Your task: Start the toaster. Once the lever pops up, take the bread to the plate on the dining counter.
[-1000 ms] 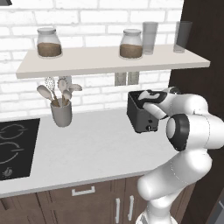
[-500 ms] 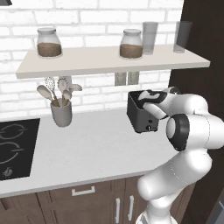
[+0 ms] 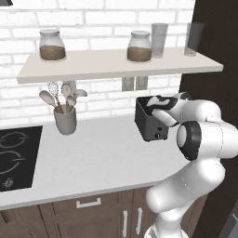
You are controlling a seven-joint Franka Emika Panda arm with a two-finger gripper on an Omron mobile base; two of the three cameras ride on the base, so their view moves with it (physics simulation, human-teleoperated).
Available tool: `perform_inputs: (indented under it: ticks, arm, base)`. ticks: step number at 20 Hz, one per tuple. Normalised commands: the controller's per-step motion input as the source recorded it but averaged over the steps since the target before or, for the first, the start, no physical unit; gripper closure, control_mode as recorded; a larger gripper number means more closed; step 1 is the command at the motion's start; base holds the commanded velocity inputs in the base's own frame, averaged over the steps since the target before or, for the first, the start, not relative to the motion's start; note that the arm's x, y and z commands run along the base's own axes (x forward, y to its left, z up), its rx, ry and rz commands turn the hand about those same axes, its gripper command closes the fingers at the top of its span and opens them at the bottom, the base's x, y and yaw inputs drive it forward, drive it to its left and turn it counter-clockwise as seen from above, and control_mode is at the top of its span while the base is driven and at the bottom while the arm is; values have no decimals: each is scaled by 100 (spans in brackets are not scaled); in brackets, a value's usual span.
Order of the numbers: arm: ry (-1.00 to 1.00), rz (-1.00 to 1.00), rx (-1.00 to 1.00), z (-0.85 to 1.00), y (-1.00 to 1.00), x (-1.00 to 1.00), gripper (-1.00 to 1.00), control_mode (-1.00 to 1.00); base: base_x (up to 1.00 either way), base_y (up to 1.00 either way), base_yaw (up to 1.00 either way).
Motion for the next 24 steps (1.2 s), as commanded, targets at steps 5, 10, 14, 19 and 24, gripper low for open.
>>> perform_inputs:
  ticks: [5,10,14,19,24]
  arm:
    - [0,0,0,0,0,0,-100,-100]
    - [0,0,0,0,0,0,-100,-100]
    - [0,0,0,0,0,0,-100,-100]
    - [0,0,0,0,0,0,-100,-100]
    - [0,0,0,0,0,0,-100,-100]
  base:
    - [0,0,0]
    - [0,0,0]
    - [0,0,0]
    - [0,0,0]
    - [0,0,0]
